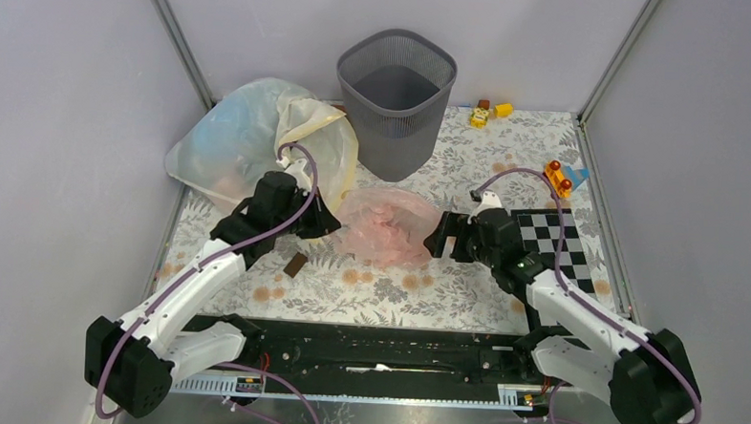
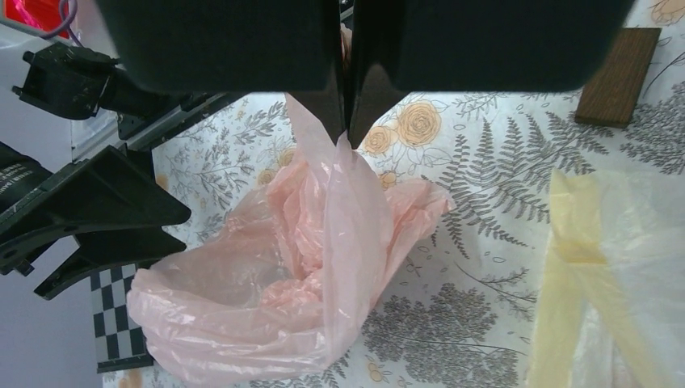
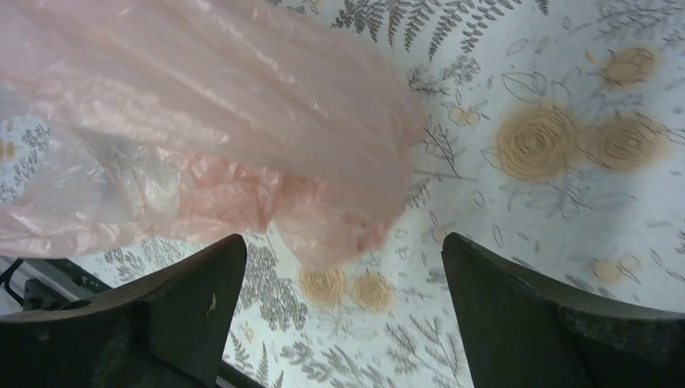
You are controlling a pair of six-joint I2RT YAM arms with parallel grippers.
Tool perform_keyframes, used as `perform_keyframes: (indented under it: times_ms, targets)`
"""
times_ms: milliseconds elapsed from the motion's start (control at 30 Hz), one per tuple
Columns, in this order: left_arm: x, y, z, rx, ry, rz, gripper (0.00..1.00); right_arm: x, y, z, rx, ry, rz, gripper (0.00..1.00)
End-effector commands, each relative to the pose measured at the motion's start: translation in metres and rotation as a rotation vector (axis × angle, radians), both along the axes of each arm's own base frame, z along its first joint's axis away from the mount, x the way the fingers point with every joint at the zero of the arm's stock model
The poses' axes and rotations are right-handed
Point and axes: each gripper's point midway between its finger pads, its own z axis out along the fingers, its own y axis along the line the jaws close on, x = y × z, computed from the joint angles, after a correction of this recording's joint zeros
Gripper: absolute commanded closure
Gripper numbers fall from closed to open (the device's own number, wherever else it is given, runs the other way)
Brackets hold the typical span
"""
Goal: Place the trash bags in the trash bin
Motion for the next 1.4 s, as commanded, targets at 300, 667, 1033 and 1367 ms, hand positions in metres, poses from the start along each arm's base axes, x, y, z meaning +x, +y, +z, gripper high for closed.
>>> perform_keyframes:
  times_ms: [300,667,1033,1367]
  targets:
    - [0.007,0.015,0.004,0.012,-0.046,0.051,1.00,0.044,0.031,-0.020,0.130,0.002,-0.075,0.55]
    - [-0.012,0.018,0.010,-0.122,-0.078,0.110,0.04,0.044,0.024,0.014,0.170,-0.046,-0.127,0.96]
    - [-0.036,0.035,-0.033,-0.150,-0.053,0.176,0.01,0.044,0.025,0.027,0.174,-0.033,-0.129,0.98]
    - [-0.029,0.036,-0.080,-0.230,-0.088,0.247,0.11,0.043,0.027,0.024,0.143,0.009,-0.114,1.00]
